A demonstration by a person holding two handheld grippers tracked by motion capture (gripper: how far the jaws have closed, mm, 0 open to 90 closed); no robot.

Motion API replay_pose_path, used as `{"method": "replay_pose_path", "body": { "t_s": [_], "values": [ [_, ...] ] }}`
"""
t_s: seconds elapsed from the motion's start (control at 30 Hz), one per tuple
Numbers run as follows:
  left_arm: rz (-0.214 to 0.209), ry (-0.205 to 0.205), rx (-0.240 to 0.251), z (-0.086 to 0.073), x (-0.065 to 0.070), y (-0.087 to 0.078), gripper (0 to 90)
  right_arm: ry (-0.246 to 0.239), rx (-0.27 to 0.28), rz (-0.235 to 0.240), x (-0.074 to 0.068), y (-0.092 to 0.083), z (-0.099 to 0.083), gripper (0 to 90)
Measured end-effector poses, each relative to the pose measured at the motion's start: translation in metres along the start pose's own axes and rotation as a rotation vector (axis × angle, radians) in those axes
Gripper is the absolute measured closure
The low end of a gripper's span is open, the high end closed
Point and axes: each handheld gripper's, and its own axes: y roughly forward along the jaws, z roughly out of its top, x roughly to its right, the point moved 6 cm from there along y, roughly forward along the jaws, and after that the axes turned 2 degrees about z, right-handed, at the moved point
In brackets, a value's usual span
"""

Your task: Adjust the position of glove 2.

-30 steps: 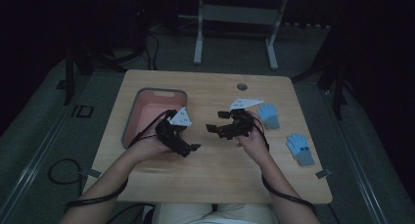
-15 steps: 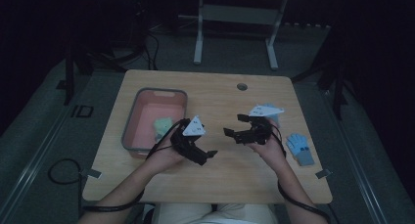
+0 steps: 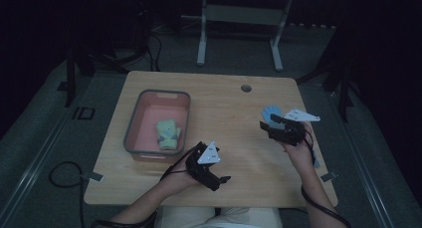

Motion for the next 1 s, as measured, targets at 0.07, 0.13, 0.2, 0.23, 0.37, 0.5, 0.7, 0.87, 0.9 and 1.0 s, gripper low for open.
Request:
{"method": "replay_pose_path", "body": {
  "t_s": [0.07, 0.13, 0.2, 0.23, 0.37, 0.5, 0.7, 0.87, 0.9, 1.0],
  "values": [
    [0.003, 0.024, -0.014, -0.005, 0.003, 0.004, 2.8, 0.009, -0.001, -0.027, 0.013, -0.001, -0.001, 43.1],
    [0.008, 0.034, -0.032, -0.011, 0.005, 0.008, 2.8, 0.025, -0.004, -0.042, 0.023, -0.002, -0.001, 45.3],
    [0.001, 0.025, -0.038, -0.016, 0.006, 0.013, 2.8, 0.041, 0.000, -0.064, 0.035, -0.002, 0.001, 46.2],
    [0.001, 0.025, -0.038, -0.016, 0.006, 0.013, 2.8, 0.041, 0.000, -0.064, 0.035, -0.002, 0.001, 46.2],
    [0.017, 0.037, -0.081, -0.032, 0.007, 0.022, 2.8, 0.064, -0.008, -0.110, 0.058, 0.004, 0.005, 47.9],
    [0.035, 0.040, -0.086, -0.040, 0.006, 0.025, 2.8, 0.077, -0.029, -0.147, 0.075, 0.014, 0.005, 52.1],
    [0.042, 0.008, -0.062, -0.041, 0.006, 0.024, 2.8, 0.049, -0.118, -0.187, 0.093, 0.031, -0.004, 59.8],
    [0.036, 0.017, -0.061, -0.042, 0.009, 0.023, 2.8, 0.117, -0.256, -0.182, 0.107, 0.054, -0.024, 63.1],
    [0.041, 0.013, -0.051, -0.042, 0.009, 0.023, 2.8, 0.113, -0.284, -0.184, 0.109, 0.061, -0.029, 62.9],
    [0.041, 0.004, -0.050, -0.043, 0.007, 0.022, 2.8, 0.109, -0.329, -0.191, 0.112, 0.072, -0.040, 62.7]
  ]
}}
